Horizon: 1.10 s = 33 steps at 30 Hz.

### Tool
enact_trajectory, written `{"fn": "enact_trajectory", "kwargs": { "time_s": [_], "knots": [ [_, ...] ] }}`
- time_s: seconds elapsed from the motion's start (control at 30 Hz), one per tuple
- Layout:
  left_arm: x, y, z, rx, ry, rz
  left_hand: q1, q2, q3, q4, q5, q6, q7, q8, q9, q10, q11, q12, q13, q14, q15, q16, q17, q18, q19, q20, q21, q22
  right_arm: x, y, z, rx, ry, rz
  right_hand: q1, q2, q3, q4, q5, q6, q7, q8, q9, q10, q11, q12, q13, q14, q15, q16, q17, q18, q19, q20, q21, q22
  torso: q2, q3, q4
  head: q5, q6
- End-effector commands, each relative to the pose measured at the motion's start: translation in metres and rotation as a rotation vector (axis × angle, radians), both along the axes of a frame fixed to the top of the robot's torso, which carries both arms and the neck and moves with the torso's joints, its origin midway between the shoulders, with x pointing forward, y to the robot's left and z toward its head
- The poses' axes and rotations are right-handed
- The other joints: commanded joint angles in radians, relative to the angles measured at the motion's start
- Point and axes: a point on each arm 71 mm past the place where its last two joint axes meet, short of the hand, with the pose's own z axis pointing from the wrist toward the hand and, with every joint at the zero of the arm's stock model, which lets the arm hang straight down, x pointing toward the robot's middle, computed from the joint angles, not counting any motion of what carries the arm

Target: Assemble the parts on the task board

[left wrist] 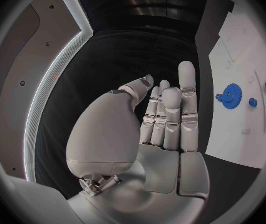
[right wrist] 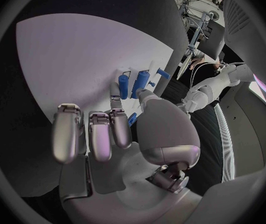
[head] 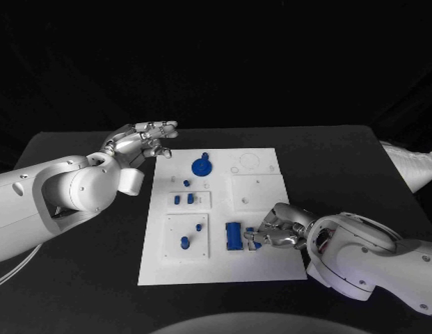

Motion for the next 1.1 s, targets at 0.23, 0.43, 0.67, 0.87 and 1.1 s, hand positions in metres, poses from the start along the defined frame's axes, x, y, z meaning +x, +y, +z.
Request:
{"fn": "enact_trajectory", "kwargs": {
  "time_s": [0.23,0.43,0.67,0.87,1.1],
  "knots": [
    [-0.0004,-0.0014,0.001,-0.013,-0.006,-0.017,-0.001,0.009,-0.008,0.0,0.003,-0.007,-0.001,0.004,0.0,-0.008,-0.001,0.007,0.001,-0.007,0.0,-0.009,-0.005,0.01,-0.001,0.003,-0.005,-0.002,-0.0024,-0.0002,0.003,-0.015,-0.029,0.024,-0.006,0.01,-0.013,0.005,-0.005,0.009,0.0,0.0,0.001,0.06,-0.009,0.005,0.188,0.097,-0.007,0.005,0.22,-0.018,0.011,-0.005,0.007,0.005,0.0,0.0,-0.0012,0.001,-0.001],
    [-0.0004,-0.0012,0.0009,-0.012,-0.006,-0.017,0.0,0.009,-0.008,0.0,0.003,-0.008,-0.001,0.004,0.0,-0.008,0.0,0.007,0.001,-0.009,0.0,-0.011,-0.009,0.01,-0.001,0.003,-0.005,-0.002,-0.0042,-0.0026,0.0059,-0.017,-0.037,0.026,-0.004,0.015,-0.017,0.006,-0.001,0.01,-0.001,0.0,0.002,0.061,-0.009,0.007,0.189,0.098,-0.008,0.006,0.222,-0.018,0.012,-0.005,0.009,0.007,0.0,0.0,-0.0014,0.001,0.0],
    [-0.0003,-0.0013,0.0008,-0.013,-0.006,-0.017,0.0,0.009,-0.008,0.0,0.003,-0.008,-0.001,0.004,0.0,-0.008,0.0,0.007,0.001,-0.009,0.0,-0.011,-0.009,0.01,-0.001,0.003,-0.005,-0.002,-0.0054,-0.0031,0.0075,-0.018,-0.038,0.035,-0.001,0.019,-0.02,0.006,0.002,0.011,-0.001,0.001,0.002,0.062,-0.01,0.011,0.191,0.098,-0.008,0.007,0.224,-0.019,0.013,-0.006,0.011,0.01,0.001,-0.0001,0.0002,-0.001,-0.001],
    [-0.0002,-0.0013,0.0007,-0.012,-0.006,-0.016,0.0,0.009,-0.008,0.0,0.003,-0.008,-0.001,0.004,0.0,-0.008,0.0,0.007,0.001,-0.009,0.0,-0.011,-0.009,0.01,-0.001,0.003,-0.005,-0.002,-0.0067,-0.0018,0.0076,-0.019,-0.029,0.051,0.007,0.029,-0.025,0.007,0.009,0.015,-0.003,0.002,0.003,0.066,-0.011,0.02,0.196,0.099,-0.009,0.011,0.23,-0.021,0.016,-0.006,0.015,0.019,0.001,-0.0004,0.0,-0.002,-0.004],
    [0.0,-0.0017,0.0005,-0.012,-0.006,-0.017,0.0,0.009,-0.008,0.0,0.003,-0.008,-0.001,0.004,0.0,-0.008,0.0,0.007,0.001,-0.009,0.0,-0.011,-0.009,0.01,-0.001,0.003,-0.005,-0.002,-0.0077,-0.0001,0.008,-0.013,-0.025,0.063,0.013,0.039,-0.03,0.007,0.014,0.02,-0.005,0.005,0.004,0.069,-0.013,0.029,0.202,0.101,-0.01,0.015,0.236,-0.022,0.018,-0.007,0.021,0.028,0.0,0.0001,-0.0003,-0.003,-0.005]
  ]
}}
